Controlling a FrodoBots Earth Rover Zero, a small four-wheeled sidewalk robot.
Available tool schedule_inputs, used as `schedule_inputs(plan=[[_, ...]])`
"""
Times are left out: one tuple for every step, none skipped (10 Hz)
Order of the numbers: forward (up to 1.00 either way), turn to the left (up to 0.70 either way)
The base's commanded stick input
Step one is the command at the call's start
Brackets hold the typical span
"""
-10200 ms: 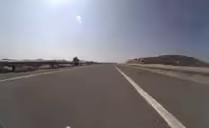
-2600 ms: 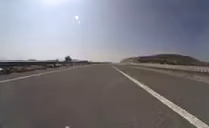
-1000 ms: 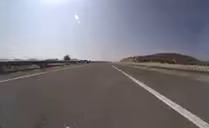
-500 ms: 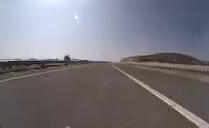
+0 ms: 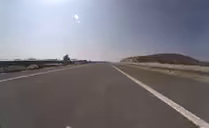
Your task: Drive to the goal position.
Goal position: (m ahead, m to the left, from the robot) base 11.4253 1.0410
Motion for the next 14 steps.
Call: schedule_inputs(plan=[[1.0, 0.0], [1.0, 0.0], [1.0, 0.0], [1.0, 0.0], [1.0, 0.0], [1.0, 0.0], [1.0, 0.0], [1.0, 0.0], [1.0, 0.0], [1.0, 0.0], [1.0, 0.0], [1.0, 0.0], [1.0, 0.0], [1.0, 0.0]])
